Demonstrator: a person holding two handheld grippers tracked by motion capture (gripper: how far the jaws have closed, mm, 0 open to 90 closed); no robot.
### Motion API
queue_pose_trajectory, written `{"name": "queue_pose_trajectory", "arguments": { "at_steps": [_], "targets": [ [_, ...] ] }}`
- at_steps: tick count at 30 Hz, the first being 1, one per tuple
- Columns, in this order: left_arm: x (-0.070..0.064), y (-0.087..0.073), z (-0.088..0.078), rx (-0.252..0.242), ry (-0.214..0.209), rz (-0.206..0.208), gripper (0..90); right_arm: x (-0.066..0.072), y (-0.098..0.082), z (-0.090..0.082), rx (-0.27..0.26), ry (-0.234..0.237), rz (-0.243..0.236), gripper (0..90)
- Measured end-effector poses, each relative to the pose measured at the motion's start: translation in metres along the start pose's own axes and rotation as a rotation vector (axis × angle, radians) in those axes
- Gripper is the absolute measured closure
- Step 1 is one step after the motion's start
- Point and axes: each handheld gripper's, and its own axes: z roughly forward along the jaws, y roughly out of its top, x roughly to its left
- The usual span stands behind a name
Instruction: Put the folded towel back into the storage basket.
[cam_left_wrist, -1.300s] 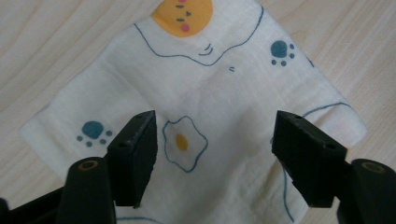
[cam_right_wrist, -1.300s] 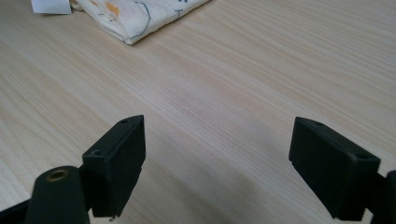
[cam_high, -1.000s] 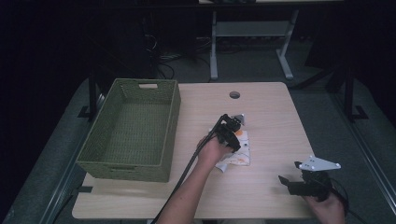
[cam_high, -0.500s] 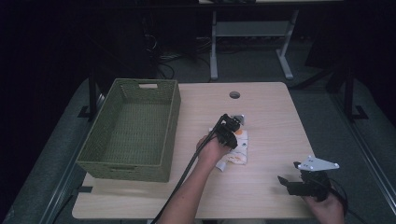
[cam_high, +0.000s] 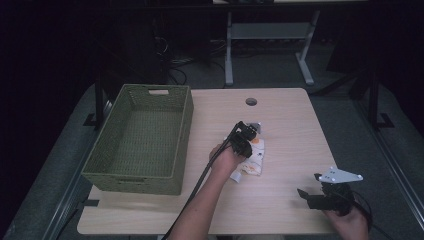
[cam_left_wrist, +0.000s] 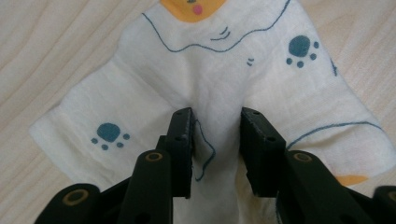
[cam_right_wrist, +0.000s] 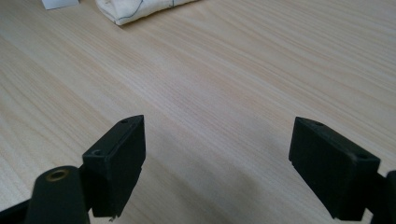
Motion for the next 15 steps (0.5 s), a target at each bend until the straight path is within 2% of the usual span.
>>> {"name": "queue_pose_trajectory", "arguments": {
  "at_steps": [4,8,15],
  "targets": [
    [0.0027,-0.0006,-0.0006,0.003,0.005,0.023,74.5,0.0004,0.0000,0.0010,0.004,0.003,0.005,18.3],
    [0.0035,-0.0008,-0.0006,0.002,0.006,0.025,79.0,0.0009,0.0003,0.0014,0.004,0.004,0.005,18.2],
    [0.0037,-0.0011,-0.0010,0.000,0.007,0.038,81.6,0.0006,0.0001,0.0017,0.006,0.006,0.006,18.1]
  ]
}}
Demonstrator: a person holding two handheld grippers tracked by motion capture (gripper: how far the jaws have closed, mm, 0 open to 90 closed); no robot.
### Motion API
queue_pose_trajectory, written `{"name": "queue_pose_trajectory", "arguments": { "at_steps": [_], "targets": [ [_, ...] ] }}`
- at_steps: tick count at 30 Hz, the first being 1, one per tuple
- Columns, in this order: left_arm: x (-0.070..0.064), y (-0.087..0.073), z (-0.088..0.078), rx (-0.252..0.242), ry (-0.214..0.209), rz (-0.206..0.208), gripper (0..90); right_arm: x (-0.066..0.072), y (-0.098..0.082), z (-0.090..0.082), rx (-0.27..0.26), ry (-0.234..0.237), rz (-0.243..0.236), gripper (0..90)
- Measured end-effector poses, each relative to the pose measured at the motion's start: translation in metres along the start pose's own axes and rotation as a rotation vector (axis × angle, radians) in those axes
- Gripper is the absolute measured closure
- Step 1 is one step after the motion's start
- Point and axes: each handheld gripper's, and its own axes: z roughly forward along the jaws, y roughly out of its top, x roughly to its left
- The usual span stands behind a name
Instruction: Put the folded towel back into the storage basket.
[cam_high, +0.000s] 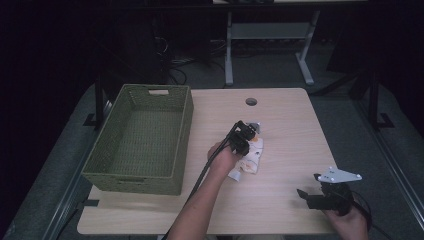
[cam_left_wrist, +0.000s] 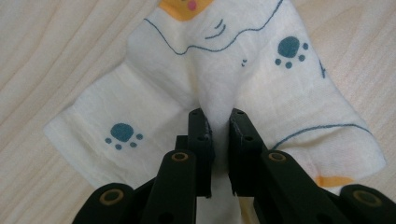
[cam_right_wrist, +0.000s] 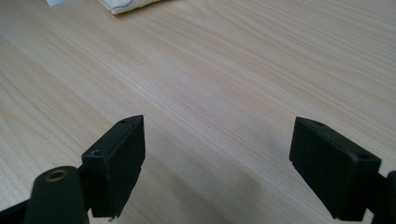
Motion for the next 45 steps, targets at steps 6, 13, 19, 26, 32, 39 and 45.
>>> {"name": "queue_pose_trajectory", "arguments": {
  "at_steps": [6,13,19,26,32,39,45],
  "targets": [
    [0.003,-0.001,-0.002,0.006,-0.004,-0.003,81.7,0.000,0.000,0.001,0.003,0.006,0.005,18.1],
    [0.005,-0.004,-0.015,-0.004,0.005,0.000,81.7,0.001,0.001,0.001,0.000,0.000,0.015,17.8],
    [0.006,-0.004,-0.031,-0.026,0.007,0.005,81.8,0.002,0.002,0.000,-0.010,-0.006,0.018,16.8],
    [0.008,-0.010,-0.051,-0.051,-0.003,0.001,81.7,0.002,0.002,0.000,-0.014,-0.001,0.029,16.3],
    [0.009,-0.011,-0.067,-0.065,-0.003,0.008,81.7,0.003,0.003,0.000,-0.013,-0.003,0.027,16.3],
    [0.012,-0.015,-0.090,-0.071,-0.002,0.008,81.7,0.004,0.003,0.001,-0.014,-0.004,0.026,16.2],
    [0.017,-0.018,-0.102,-0.064,-0.001,0.016,81.7,0.004,0.002,0.000,-0.010,-0.001,0.032,16.2]
  ]
}}
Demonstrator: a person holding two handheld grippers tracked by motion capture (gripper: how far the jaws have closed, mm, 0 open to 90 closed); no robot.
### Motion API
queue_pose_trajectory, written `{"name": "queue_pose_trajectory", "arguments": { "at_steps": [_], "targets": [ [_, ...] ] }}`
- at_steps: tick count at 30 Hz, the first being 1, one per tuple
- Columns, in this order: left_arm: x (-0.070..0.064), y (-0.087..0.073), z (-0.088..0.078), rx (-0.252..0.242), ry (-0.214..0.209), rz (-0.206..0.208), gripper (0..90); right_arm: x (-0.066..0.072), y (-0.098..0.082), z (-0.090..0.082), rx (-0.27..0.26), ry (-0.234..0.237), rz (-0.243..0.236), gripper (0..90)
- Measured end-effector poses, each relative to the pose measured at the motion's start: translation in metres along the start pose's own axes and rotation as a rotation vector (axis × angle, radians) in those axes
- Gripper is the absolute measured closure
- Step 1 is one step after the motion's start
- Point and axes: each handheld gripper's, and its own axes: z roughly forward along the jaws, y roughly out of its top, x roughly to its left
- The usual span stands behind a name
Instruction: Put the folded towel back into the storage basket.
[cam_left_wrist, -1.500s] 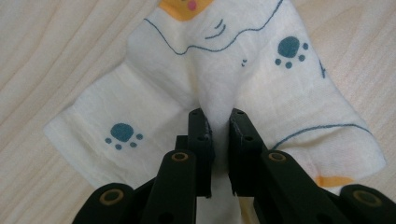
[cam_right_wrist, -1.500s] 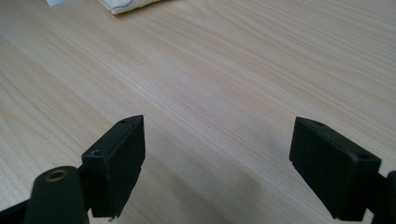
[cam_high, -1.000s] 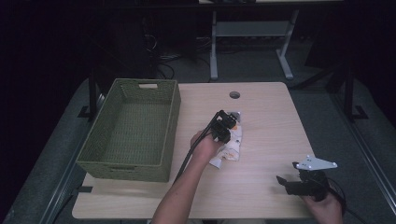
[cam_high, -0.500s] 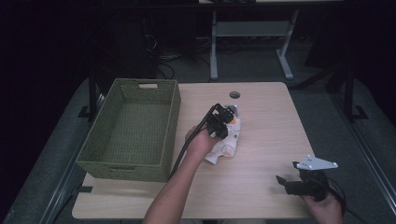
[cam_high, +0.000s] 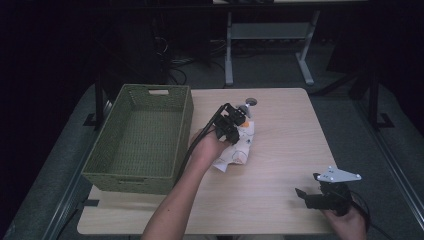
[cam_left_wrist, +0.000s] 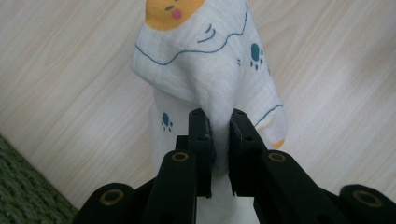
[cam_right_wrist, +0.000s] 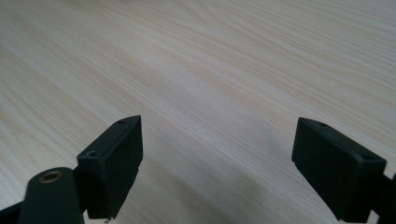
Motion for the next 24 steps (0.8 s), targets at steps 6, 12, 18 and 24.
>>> {"name": "queue_pose_trajectory", "arguments": {
  "at_steps": [6,12,18,24],
  "targets": [
    [0.005,-0.004,-0.012,-0.002,0.020,-0.014,81.7,0.000,0.000,0.000,0.003,-0.003,-0.003,16.2],
    [0.013,-0.006,-0.029,-0.004,0.030,-0.018,81.7,-0.001,-0.001,0.000,0.005,-0.003,-0.003,16.2],
    [0.016,-0.007,-0.041,0.002,0.037,-0.022,81.7,-0.001,-0.001,0.000,0.008,-0.003,-0.002,16.2],
    [0.025,-0.012,-0.056,-0.001,0.039,-0.035,81.7,-0.001,-0.001,0.000,0.011,-0.004,-0.003,16.2]
  ]
}}
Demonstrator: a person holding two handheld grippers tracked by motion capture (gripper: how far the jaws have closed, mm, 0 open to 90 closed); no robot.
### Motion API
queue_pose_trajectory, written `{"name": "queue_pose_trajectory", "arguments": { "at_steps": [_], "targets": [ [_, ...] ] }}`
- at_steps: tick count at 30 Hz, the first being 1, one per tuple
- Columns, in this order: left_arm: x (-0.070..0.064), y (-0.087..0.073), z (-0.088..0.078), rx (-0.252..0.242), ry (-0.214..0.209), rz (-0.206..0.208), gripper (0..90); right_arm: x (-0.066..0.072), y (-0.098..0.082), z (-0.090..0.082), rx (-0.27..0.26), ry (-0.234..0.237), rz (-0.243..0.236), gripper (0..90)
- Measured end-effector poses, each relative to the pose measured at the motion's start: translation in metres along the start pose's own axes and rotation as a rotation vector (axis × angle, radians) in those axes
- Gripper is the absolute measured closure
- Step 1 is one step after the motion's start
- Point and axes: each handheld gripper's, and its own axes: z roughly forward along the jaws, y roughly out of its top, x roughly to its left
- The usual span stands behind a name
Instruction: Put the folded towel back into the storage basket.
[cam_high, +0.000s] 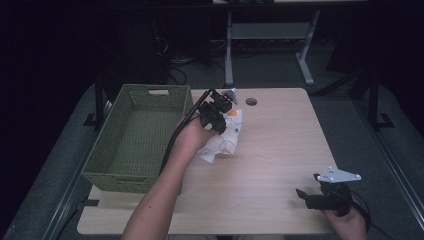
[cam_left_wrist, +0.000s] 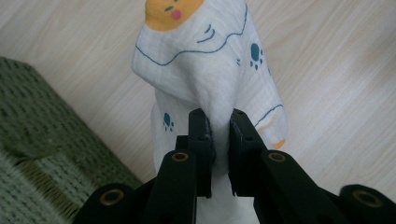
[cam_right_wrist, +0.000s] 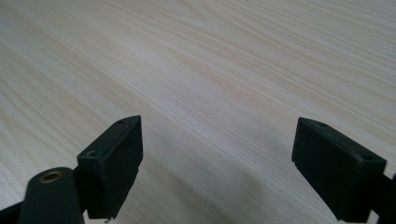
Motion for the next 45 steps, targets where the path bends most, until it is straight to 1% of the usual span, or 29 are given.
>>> {"name": "queue_pose_trajectory", "arguments": {
  "at_steps": [2,3,4,7,13,18,19,20,21,24,25,34,35,38,39,42,43,45],
  "targets": [
    [0.003,-0.002,-0.004,0.001,0.006,-0.006,81.7,0.000,0.000,0.000,0.000,-0.001,0.000,16.2],
    [0.006,-0.003,-0.009,0.003,0.004,-0.009,81.6,0.000,0.000,0.000,0.002,-0.001,0.000,16.2],
    [0.007,-0.004,-0.011,-0.001,0.001,-0.019,81.6,0.000,0.000,0.001,0.002,-0.001,0.000,16.2],
    [0.009,-0.005,-0.015,0.008,0.001,-0.020,81.6,0.000,0.000,0.001,0.004,-0.001,-0.001,16.2],
    [0.018,-0.010,-0.025,0.014,0.008,-0.036,81.6,0.000,0.000,0.001,0.005,-0.003,-0.002,16.2],
    [0.024,-0.014,-0.030,0.015,0.011,-0.044,81.6,-0.001,-0.001,0.001,0.007,-0.001,0.004,16.2],
    [0.028,-0.015,-0.032,0.017,0.013,-0.051,81.6,-0.001,-0.001,0.001,0.005,-0.002,0.004,16.2],
    [0.028,-0.015,-0.032,0.017,0.013,-0.051,81.6,-0.001,-0.001,0.001,0.005,-0.002,0.004,16.2],
    [0.031,-0.018,-0.034,0.019,0.019,-0.057,81.6,-0.001,-0.001,0.001,0.003,-0.001,0.002,16.1],
    [0.034,-0.020,-0.036,0.016,0.023,-0.061,81.6,-0.001,0.000,0.001,0.004,-0.002,-0.001,16.1],
    [0.037,-0.022,-0.038,0.015,0.022,-0.070,81.6,0.000,0.000,0.002,0.008,-0.002,-0.003,16.1],
    [0.044,-0.028,-0.049,0.015,0.035,-0.069,81.6,-0.001,-0.001,0.002,0.009,-0.004,0.002,15.9],
    [0.046,-0.030,-0.053,0.012,0.040,-0.078,81.6,-0.002,-0.001,0.002,0.009,-0.004,0.002,16.0],
    [0.048,-0.032,-0.056,0.011,0.045,-0.082,81.6,-0.001,-0.001,0.002,0.011,-0.004,0.001,16.0],
    [0.052,-0.035,-0.059,0.015,0.049,-0.084,81.6,-0.001,-0.001,0.002,0.010,-0.004,0.001,16.0],
    [0.054,-0.038,-0.061,0.018,0.053,-0.091,81.6,-0.001,0.000,0.002,0.009,-0.004,-0.002,15.9],
    [0.057,-0.042,-0.062,0.018,0.052,-0.096,81.6,-0.001,0.000,0.002,0.011,-0.004,-0.004,15.9],
    [0.059,-0.043,-0.062,0.022,0.054,-0.096,81.6,-0.001,0.000,0.003,0.013,-0.005,-0.005,16.0]
  ]
}}
